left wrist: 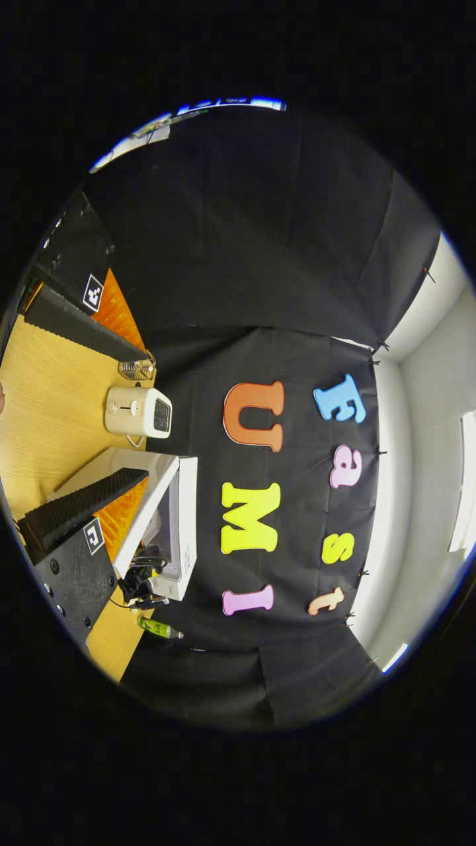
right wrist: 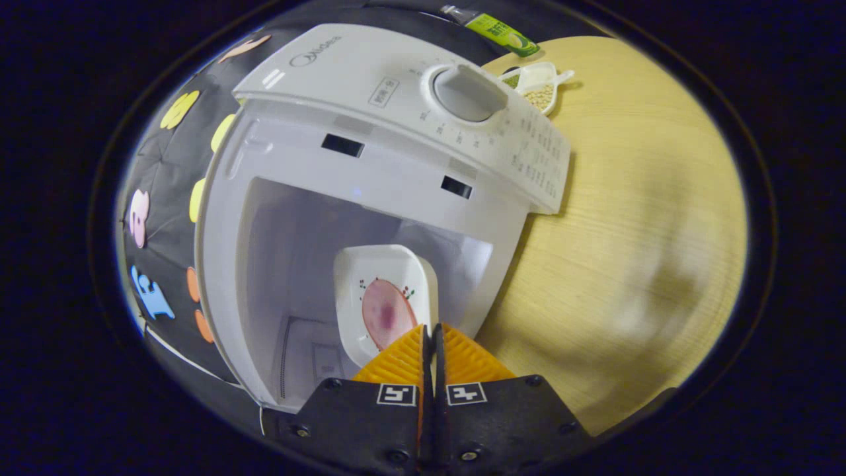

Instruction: Open the microwave oven with the left hand, put the food in, and close the microwave oven.

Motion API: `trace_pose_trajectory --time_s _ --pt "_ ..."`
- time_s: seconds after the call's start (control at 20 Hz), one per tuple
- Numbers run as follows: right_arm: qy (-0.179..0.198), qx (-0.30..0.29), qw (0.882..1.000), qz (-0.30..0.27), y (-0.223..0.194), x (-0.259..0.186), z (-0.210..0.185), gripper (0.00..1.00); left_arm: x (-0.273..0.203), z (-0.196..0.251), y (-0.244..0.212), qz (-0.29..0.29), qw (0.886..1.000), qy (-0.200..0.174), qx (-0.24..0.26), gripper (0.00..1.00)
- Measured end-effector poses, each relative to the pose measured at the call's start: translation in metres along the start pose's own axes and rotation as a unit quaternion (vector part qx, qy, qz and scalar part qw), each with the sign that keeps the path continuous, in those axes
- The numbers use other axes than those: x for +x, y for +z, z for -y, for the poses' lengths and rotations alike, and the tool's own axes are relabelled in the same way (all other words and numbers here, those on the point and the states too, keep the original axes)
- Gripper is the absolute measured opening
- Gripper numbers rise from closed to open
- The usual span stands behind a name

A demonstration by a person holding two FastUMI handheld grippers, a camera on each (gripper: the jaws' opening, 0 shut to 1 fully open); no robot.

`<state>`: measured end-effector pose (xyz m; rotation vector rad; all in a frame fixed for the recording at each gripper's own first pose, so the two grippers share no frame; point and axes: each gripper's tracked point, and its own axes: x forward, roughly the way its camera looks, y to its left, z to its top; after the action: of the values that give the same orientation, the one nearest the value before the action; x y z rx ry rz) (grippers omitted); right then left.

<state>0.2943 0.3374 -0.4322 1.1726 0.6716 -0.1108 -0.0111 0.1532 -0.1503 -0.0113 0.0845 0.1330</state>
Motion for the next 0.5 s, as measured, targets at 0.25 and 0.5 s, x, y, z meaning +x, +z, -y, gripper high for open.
trace_pose_trajectory --time_s 0.25,0.5 --pt "0.030 -0.037 0.998 0.028 0.005 0.021 -0.015 0.08 0.006 0.002 -0.007 -0.008 1.000 0.000 -0.002 0.96" --pt "0.057 -0.088 0.993 0.054 0.008 0.018 -0.026 0.42 0.008 0.011 -0.009 -0.010 1.000 -0.013 0.001 0.96"
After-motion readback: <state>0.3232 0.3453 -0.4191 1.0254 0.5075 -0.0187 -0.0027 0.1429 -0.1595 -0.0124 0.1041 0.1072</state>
